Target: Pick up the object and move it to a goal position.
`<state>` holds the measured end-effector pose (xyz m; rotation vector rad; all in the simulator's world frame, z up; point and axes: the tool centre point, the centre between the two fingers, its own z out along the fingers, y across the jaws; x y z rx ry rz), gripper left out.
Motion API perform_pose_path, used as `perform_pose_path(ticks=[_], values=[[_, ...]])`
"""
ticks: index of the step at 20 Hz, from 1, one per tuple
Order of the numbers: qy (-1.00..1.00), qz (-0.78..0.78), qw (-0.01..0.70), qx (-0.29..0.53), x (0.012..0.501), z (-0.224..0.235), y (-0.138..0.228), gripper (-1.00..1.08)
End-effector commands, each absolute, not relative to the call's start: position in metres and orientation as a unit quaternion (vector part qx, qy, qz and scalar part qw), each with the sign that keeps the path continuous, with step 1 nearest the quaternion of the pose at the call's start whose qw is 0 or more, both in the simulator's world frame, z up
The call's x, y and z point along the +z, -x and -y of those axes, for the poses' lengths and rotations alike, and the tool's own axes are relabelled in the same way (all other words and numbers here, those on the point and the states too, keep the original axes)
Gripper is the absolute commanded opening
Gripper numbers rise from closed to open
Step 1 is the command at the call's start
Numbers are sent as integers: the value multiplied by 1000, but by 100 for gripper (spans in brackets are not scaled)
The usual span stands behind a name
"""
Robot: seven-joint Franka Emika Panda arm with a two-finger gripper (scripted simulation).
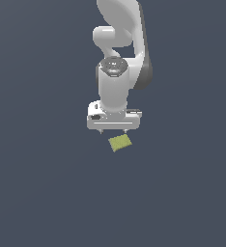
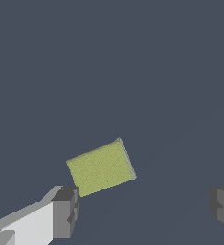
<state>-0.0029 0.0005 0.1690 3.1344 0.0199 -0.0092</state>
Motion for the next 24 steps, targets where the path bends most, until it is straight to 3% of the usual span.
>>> perform_pose_path(ticks=[1, 24], values=[[-1000, -6, 4, -3, 169, 0, 3, 100], [-999, 41, 11, -22, 152, 5, 15, 100]])
